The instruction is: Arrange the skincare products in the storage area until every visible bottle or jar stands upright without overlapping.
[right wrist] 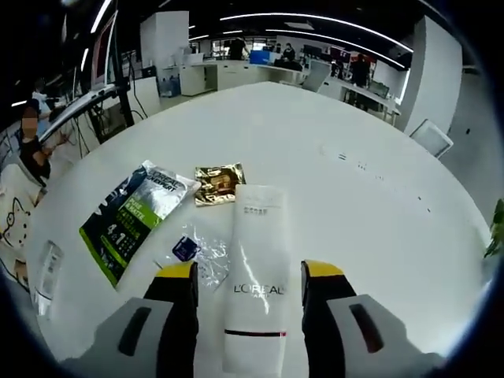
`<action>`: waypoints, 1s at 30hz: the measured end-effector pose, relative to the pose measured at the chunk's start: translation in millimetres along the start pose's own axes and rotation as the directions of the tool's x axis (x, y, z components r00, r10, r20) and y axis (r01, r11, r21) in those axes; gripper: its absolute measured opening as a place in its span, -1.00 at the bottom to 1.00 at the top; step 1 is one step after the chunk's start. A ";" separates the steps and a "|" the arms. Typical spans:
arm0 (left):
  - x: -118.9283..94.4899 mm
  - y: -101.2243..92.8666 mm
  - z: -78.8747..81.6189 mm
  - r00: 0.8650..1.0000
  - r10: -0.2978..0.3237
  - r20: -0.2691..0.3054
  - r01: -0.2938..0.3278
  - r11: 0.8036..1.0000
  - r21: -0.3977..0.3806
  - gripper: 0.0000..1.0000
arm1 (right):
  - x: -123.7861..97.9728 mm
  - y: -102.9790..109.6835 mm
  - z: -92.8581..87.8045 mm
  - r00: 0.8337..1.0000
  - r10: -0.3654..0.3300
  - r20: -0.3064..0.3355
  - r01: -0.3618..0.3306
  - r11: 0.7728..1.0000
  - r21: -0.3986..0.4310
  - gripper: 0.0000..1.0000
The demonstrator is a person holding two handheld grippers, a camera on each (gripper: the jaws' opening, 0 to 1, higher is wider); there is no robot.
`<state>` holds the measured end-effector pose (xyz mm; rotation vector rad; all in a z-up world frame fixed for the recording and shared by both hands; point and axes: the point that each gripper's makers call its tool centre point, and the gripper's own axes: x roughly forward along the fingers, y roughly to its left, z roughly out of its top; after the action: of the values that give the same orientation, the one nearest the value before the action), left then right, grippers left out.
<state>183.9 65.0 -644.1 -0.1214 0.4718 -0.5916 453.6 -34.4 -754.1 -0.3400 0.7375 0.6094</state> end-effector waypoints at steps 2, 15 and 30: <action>0.3 -0.4 -0.7 1.000 -0.002 -0.004 0.002 1.000 0.003 0.77 | -1.5 3.4 -1.4 1.000 0.003 -0.002 -0.003 1.000 -0.003 0.01; 1.3 1.3 -4.1 1.000 0.006 -0.024 -0.006 1.000 0.013 0.76 | 20.7 -8.9 6.7 1.000 0.006 0.018 -0.006 1.000 0.009 -0.29; 1.7 4.7 -6.4 0.999 0.015 -0.036 -0.015 1.000 0.005 0.73 | 22.5 -9.1 7.4 1.000 -0.002 0.012 0.002 1.000 0.031 -0.36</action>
<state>184.5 68.1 -651.6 -0.1024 0.5059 -0.5809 476.2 -29.0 -764.2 -0.3081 0.7348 0.5968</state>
